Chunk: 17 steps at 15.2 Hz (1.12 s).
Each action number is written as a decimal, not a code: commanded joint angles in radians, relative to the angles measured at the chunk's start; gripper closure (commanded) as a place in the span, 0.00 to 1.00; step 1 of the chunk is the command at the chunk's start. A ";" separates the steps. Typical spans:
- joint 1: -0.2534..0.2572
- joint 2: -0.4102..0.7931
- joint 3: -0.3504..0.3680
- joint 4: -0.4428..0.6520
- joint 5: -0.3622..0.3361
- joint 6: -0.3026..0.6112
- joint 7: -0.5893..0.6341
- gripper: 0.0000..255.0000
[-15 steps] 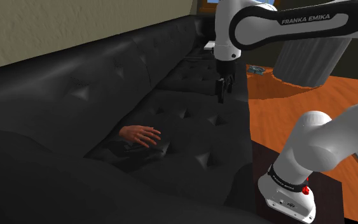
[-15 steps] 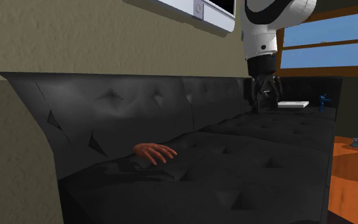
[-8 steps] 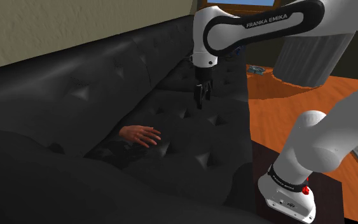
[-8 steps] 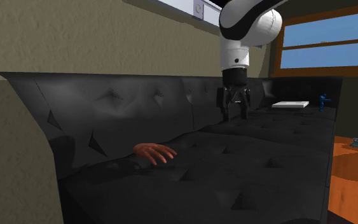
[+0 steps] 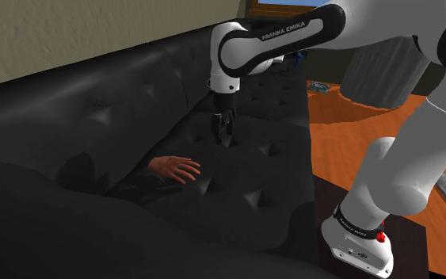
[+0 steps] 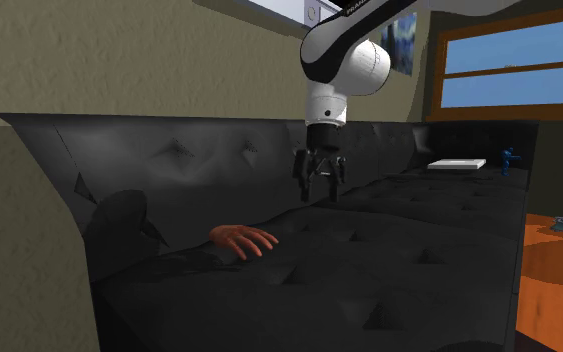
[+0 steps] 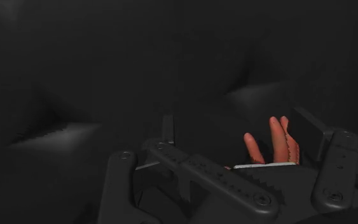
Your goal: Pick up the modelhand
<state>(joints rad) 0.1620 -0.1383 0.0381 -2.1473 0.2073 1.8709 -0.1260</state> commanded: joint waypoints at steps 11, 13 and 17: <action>0.052 0.356 0.056 0.322 0.177 0.046 -0.111 0.00; 0.053 0.365 0.057 0.308 0.180 0.068 -0.119 0.00; 0.054 0.385 0.058 0.281 0.185 0.113 -0.135 0.00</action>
<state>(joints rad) 0.2169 0.2405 0.0961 -1.8600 0.3908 1.9716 -0.2555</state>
